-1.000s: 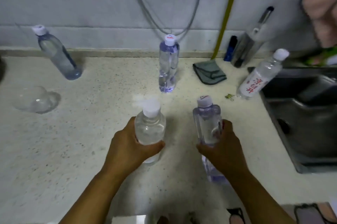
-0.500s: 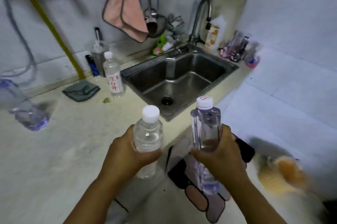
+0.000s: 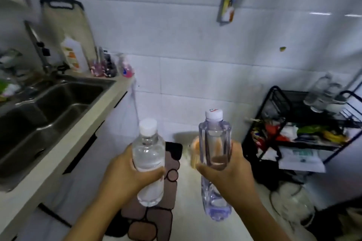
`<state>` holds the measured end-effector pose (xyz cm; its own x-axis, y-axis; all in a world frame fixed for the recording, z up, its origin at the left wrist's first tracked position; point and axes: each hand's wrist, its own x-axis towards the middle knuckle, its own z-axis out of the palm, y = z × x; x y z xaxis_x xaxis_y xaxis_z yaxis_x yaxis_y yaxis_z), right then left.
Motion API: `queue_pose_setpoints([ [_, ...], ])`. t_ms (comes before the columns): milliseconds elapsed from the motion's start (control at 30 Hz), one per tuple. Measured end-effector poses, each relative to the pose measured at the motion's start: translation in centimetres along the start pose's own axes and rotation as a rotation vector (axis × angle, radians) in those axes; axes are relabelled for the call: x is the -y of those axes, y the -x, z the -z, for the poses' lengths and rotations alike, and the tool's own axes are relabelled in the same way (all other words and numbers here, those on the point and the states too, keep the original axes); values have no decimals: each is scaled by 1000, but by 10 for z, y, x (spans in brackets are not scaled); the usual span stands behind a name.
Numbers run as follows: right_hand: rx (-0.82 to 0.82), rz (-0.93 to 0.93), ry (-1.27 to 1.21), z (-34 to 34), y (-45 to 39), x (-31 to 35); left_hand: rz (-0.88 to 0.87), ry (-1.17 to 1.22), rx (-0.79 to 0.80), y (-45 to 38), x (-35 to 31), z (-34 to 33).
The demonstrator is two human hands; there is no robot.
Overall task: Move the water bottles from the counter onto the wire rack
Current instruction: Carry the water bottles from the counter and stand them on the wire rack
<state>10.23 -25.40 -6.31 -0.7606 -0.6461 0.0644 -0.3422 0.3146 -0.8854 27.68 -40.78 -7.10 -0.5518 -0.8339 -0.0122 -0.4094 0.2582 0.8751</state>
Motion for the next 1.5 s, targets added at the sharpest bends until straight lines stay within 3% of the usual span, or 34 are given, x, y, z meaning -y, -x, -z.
queue_pose_setpoints([
  [333, -354, -256, 24, 120, -66, -84, -267, -27, 359, -102, -86, -167],
  [533, -521, -411, 38, 186, -126, -128, -284, -26, 531, -187, -132, -269],
  [733, -661, -449, 35, 249, -186, -164, -382, -46, 646, -251, -192, -365],
  [1033, -767, -433, -80, 342, -278, -228, -431, 37, 728, -314, -271, -506],
  [1500, -643, -333, -162, 464, -457, -304, -420, 56, 665, -414, -367, -654],
])
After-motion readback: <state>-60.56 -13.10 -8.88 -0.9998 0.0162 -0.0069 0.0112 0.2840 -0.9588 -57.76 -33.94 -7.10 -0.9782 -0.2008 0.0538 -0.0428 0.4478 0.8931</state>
